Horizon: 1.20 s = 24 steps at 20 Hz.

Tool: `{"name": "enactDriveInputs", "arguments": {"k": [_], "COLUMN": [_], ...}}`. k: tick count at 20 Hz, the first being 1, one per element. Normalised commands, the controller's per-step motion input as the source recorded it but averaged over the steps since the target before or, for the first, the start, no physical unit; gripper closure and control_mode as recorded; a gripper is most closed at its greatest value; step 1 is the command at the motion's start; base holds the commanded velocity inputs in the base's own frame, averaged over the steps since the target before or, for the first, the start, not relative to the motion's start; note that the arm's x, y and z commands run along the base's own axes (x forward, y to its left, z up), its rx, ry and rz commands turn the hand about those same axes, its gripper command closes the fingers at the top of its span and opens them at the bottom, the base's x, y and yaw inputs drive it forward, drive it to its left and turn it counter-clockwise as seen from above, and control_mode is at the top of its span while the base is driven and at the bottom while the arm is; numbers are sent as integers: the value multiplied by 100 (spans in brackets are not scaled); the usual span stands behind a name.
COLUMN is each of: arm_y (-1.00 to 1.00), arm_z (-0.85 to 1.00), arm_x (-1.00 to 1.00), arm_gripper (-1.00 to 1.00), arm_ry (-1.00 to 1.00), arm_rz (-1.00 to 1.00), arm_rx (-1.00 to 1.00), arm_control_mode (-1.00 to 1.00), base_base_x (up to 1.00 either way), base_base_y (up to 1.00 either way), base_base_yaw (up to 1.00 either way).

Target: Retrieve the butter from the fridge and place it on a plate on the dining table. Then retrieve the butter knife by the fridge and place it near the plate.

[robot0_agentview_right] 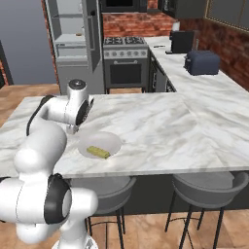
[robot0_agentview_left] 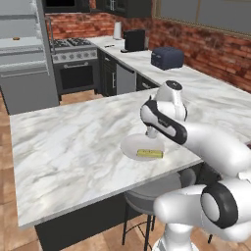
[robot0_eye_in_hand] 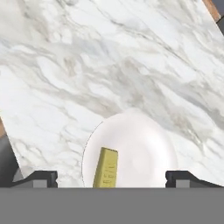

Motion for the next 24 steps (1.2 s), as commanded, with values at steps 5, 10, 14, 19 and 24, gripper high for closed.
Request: {"name": "enactDriveInputs", "arguments": {"k": [5, 10, 14, 19, 24], "arm_y": [30, -1, 0, 0, 0], "arm_z": [22, 23, 5, 0, 0], "arm_x": [-96, -75, -23, 0, 0], "arm_gripper": [-100, -100, -100, -100, -100], "arm_ry": [0, 0, 0, 0, 0], "arm_rz": [0, 0, 0, 0, 0], "arm_rx": [-8, -4, 0, 0, 0], "arm_control_mode": [-100, -100, 100, 100, 100], "base_base_x": [0, 0, -28, -62, -67], "base_base_y": [0, 0, 12, 96, 100], "base_base_yaw": [0, 0, 0, 0, 0]}}
